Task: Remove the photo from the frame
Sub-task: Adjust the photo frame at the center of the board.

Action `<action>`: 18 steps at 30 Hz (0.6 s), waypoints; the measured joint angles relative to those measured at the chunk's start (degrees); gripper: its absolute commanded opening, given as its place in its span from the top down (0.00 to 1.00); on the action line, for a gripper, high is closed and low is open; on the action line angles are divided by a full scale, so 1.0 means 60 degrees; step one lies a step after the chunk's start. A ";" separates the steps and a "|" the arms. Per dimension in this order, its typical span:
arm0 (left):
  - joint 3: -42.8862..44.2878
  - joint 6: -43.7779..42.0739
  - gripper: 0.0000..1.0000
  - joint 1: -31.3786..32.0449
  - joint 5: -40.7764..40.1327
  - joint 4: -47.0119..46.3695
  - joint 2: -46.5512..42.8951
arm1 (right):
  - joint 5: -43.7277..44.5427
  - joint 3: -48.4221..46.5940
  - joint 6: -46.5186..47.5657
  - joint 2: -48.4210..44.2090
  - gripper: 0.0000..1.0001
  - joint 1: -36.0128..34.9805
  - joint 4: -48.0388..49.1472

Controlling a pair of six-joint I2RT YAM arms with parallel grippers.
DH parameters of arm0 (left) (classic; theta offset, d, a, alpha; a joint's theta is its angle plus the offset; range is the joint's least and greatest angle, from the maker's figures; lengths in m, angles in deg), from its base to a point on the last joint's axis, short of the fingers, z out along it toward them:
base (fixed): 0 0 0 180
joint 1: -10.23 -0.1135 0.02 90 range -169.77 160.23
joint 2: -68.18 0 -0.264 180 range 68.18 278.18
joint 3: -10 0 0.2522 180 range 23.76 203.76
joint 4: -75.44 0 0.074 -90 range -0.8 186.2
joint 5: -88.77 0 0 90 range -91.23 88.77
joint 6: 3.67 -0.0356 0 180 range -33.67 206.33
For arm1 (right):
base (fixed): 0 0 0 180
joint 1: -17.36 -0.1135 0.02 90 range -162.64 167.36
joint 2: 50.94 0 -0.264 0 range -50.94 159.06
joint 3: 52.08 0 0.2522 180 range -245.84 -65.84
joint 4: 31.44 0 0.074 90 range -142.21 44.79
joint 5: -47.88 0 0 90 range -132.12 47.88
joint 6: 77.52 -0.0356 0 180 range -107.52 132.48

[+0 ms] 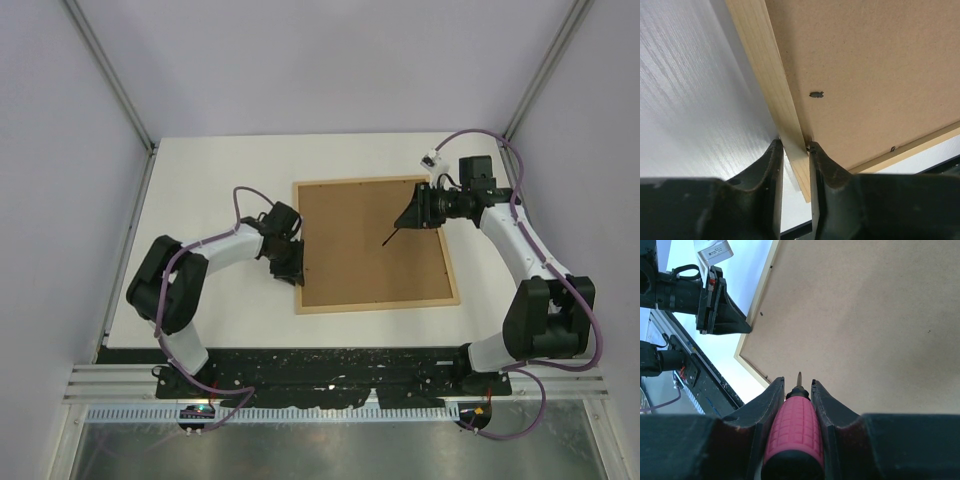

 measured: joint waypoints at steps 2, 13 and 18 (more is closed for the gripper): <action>0.0015 0.0015 0.93 0.0000 -0.0015 0.0036 -0.0004 | 0.0000 0.0051 0.0000 -0.0073 0.92 0.0000 -0.0007; -0.1315 0.0284 1.00 -0.0911 0.0474 -0.1056 -0.1246 | 0.0000 0.0135 0.0004 -0.0142 0.92 0.0000 -0.0004; -0.1603 0.0306 0.50 -0.0984 0.0641 -0.1231 -0.1541 | 0.0022 0.0135 0.0004 -0.0135 0.92 0.0000 -0.0007</action>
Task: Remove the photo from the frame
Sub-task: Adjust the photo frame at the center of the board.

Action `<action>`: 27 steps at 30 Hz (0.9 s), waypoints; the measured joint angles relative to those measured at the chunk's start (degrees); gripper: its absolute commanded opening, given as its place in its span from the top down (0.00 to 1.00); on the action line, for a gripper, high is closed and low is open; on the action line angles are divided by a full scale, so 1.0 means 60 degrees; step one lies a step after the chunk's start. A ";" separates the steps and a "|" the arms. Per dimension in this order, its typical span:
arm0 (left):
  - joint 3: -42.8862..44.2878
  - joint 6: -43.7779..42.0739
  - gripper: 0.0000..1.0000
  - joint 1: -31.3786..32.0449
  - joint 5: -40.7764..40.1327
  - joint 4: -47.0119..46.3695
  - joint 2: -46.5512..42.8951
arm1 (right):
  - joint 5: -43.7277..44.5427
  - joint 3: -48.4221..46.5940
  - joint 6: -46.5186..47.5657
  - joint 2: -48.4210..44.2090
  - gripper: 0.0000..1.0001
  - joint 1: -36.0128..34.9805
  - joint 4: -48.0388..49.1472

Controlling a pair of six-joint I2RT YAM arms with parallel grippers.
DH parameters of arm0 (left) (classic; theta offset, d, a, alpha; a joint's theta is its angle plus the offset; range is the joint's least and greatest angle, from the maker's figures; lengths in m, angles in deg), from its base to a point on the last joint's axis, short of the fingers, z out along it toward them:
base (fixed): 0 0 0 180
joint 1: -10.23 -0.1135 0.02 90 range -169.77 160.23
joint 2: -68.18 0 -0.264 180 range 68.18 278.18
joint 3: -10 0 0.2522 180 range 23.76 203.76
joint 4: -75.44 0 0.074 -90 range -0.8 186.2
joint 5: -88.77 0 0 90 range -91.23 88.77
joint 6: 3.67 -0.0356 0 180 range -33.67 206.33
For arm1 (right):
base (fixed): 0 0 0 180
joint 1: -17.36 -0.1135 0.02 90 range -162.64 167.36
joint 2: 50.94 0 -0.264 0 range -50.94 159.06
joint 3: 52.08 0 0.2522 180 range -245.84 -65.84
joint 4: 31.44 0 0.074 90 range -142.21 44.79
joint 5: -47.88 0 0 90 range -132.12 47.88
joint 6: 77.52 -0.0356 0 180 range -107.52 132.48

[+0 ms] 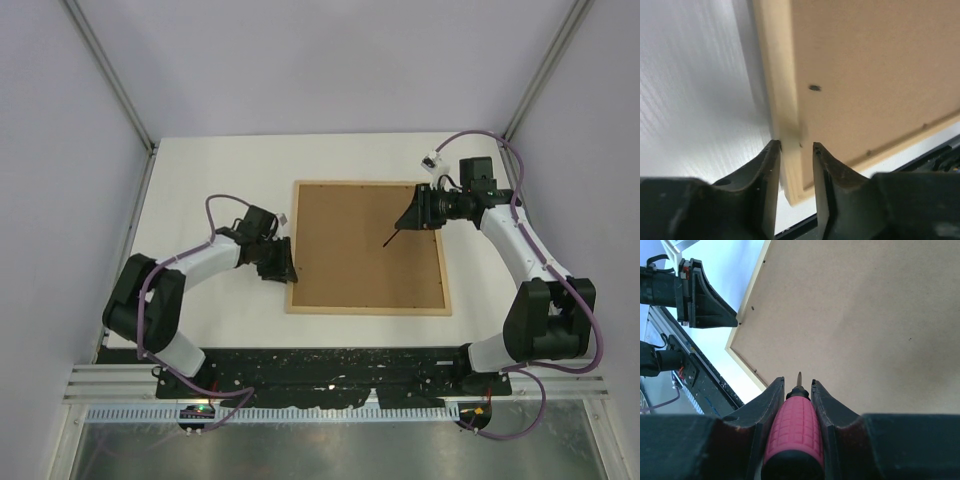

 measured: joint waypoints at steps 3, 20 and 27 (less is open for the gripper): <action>0.0066 -0.0044 0.36 -0.0004 0.0317 -0.0025 -0.0109 | 0.0131 0.0000 0.0036 0.0000 0.92 0.0000 -0.0011; 0.8805 -0.3016 0.28 -0.0477 -0.1628 0.3931 0.2554 | 0.2750 0.0947 0.1406 -0.0433 0.92 0.0124 -0.0477; 1.2968 -0.4535 0.26 -0.0342 -0.3005 0.5737 0.5697 | 0.3949 0.1359 0.2160 -0.0517 0.92 0.0189 -0.0714</action>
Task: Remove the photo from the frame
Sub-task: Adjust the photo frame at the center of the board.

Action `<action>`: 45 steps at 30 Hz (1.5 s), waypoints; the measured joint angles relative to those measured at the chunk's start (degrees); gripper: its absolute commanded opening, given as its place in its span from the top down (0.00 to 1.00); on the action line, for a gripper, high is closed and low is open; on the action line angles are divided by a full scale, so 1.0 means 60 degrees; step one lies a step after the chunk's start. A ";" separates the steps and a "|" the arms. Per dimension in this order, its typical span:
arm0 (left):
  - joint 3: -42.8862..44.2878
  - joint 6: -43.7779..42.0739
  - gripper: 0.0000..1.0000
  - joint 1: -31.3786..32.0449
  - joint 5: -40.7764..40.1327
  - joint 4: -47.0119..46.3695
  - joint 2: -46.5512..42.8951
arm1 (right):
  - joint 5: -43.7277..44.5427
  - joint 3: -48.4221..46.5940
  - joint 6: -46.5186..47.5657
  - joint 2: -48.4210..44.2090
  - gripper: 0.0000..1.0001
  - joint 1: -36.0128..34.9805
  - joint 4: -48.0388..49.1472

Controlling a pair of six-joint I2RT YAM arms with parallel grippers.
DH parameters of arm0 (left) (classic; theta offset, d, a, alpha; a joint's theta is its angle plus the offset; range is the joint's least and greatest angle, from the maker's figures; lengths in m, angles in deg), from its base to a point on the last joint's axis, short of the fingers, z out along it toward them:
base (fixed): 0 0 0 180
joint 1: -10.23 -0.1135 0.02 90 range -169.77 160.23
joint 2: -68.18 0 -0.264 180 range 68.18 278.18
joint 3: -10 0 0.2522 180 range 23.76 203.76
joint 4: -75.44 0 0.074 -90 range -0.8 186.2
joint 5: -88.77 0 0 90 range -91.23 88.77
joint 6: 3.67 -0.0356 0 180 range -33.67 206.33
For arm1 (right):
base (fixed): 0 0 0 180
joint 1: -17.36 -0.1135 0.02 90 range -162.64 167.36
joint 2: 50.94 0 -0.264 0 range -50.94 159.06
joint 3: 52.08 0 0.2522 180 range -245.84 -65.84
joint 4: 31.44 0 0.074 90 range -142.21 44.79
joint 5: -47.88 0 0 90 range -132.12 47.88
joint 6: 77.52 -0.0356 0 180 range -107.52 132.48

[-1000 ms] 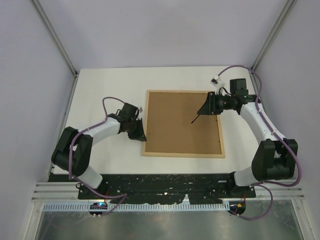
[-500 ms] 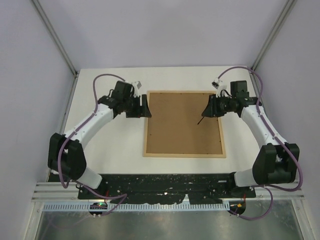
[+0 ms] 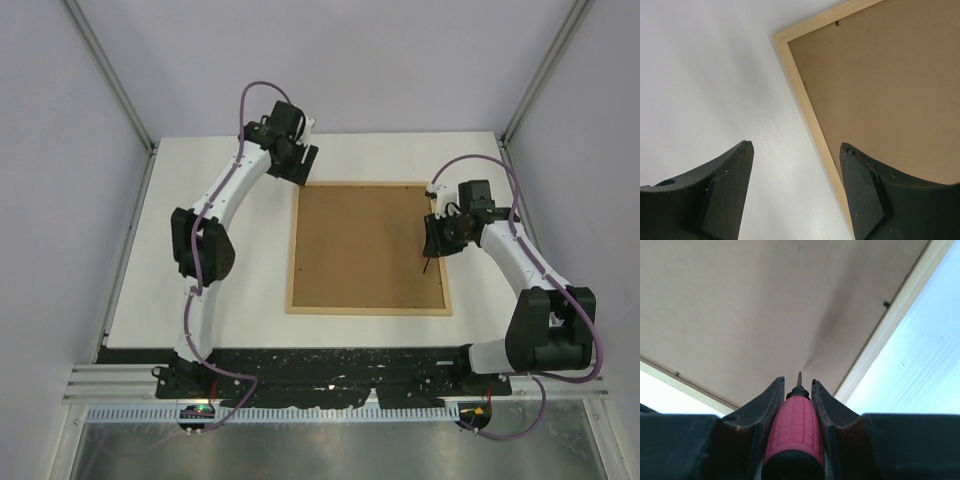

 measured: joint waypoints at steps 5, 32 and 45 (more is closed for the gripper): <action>-0.0153 -0.0918 0.25 0.0517 -0.0528 0.0557 0.0474 | 0.0619 0.0572 0.0605 -0.0277 0.92 0.0000 -0.0171; -0.5504 -0.2499 0.29 0.2983 -0.2120 0.0667 -0.0652 | 0.2240 0.2677 0.2422 -0.1756 0.92 0.0018 0.2630; -0.6550 -0.2197 0.27 0.3621 -0.1643 0.0648 -0.2346 | 0.2426 0.2368 0.2681 -0.0171 0.92 0.0368 0.4790</action>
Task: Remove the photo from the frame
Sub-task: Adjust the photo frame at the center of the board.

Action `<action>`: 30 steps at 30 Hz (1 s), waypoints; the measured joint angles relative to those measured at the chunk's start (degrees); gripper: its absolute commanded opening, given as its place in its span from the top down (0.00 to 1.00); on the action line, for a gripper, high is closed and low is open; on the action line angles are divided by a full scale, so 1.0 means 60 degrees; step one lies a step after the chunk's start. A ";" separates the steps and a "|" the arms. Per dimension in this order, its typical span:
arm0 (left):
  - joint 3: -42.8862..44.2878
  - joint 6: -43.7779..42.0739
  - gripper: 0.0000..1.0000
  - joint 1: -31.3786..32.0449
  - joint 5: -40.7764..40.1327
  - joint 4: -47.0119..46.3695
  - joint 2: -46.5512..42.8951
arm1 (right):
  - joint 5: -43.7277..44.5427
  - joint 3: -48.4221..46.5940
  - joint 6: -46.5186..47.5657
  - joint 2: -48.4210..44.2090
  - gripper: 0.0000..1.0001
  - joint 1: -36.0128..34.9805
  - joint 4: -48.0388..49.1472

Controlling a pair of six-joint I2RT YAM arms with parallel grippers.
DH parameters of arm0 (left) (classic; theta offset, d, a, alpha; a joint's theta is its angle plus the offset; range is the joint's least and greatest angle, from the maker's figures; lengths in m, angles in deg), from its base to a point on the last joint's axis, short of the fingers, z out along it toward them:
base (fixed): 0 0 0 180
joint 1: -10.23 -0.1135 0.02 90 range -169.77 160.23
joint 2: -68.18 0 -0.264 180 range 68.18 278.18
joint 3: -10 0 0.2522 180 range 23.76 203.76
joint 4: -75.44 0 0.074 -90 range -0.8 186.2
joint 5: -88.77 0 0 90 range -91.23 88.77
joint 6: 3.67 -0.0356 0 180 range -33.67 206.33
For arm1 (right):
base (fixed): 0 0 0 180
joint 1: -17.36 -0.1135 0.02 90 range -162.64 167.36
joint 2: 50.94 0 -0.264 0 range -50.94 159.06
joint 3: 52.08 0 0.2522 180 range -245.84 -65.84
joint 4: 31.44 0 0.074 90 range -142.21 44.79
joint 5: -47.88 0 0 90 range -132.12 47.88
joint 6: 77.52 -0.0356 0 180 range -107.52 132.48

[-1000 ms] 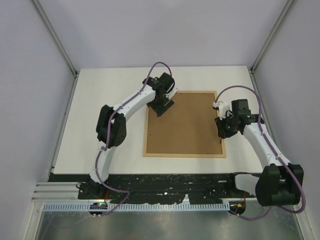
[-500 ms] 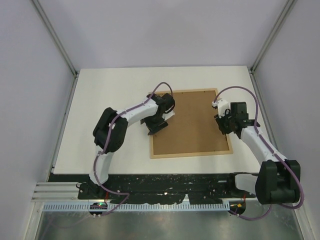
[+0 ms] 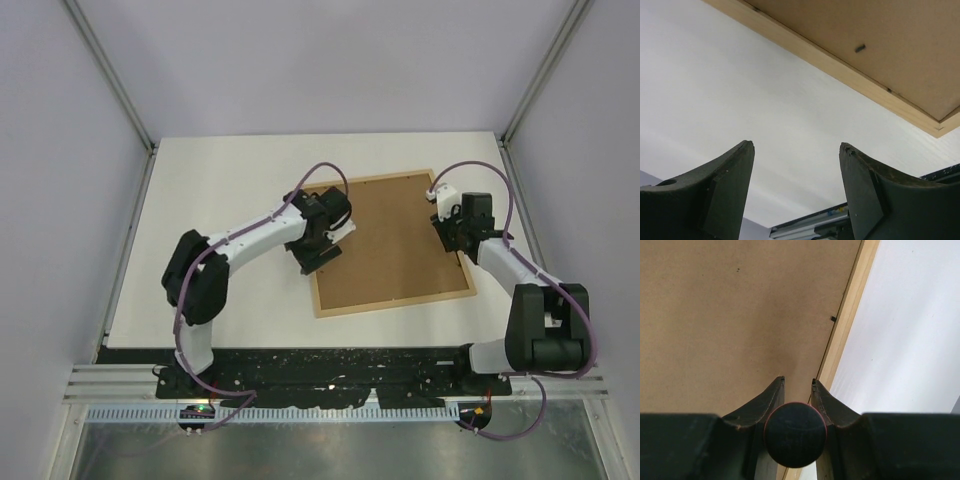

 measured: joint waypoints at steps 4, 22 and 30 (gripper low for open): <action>0.1268 0.0262 0.26 -0.0503 -0.0011 -0.0098 -0.0244 | -0.0004 -0.0153 -0.0007 0.0299 0.92 0.0146 0.0324; 0.3723 -0.0171 0.26 -0.0295 -0.1115 -0.0623 0.3071 | -0.0284 0.0430 0.0168 -0.1053 0.92 0.0517 0.0499; 0.3286 -0.0492 0.28 0.0193 -0.1774 -0.0554 0.3078 | -0.0492 0.0463 0.0164 -0.0736 0.92 0.0641 0.0543</action>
